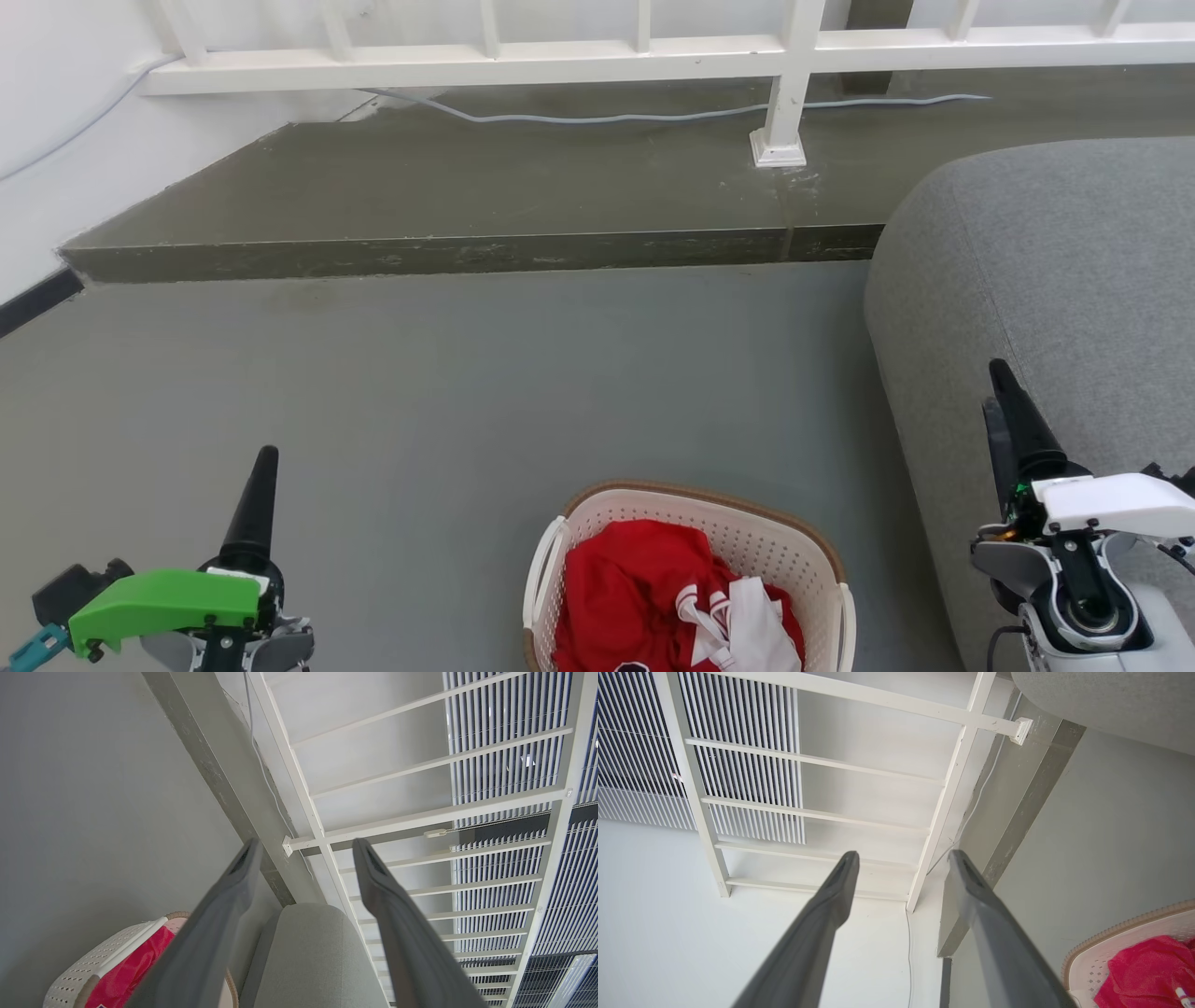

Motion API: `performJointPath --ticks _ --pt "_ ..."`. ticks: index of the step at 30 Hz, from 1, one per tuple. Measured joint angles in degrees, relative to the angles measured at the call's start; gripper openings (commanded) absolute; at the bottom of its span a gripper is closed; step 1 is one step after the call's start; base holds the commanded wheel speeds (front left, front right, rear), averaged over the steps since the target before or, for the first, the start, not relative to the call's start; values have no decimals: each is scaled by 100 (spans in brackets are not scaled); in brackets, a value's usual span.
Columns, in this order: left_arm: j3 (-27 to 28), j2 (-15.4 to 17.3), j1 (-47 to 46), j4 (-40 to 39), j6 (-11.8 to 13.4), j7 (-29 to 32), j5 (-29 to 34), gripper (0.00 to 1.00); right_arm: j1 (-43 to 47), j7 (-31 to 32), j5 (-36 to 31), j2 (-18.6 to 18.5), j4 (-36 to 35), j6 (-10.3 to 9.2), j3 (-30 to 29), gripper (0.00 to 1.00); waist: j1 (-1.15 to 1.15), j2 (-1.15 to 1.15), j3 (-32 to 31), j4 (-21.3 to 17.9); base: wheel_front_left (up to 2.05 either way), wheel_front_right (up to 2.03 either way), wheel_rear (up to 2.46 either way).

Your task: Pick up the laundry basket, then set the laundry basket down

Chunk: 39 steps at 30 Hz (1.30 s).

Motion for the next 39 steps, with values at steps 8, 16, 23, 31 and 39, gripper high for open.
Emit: performJointPath --ticks 8,16,23,31,39 --pt "-201 87 -1 -15 0 -152 548 100 -12 -174 -488 -127 -46 0 287 100 0 0 3 -8 0 0 0" --pt "-208 138 -7 -78 0 -296 1269 100 -64 -334 -1129 -250 -46 2 504 100 0 0 -6 -17 0 0 0" --pt "-227 140 -12 -192 77 -421 2006 100 -112 -443 -1718 -274 -83 2 558 100 0 0 -18 -26 0 0 0" --pt "-304 122 -13 -282 154 -594 2711 100 -183 -597 -2463 -322 -181 2 693 100 0 0 -26 -32 0 0 0" --pt "-399 111 -13 -386 194 -756 3486 100 -187 -784 -3274 -347 -261 -2 812 100 0 0 -28 -29 0 0 0"
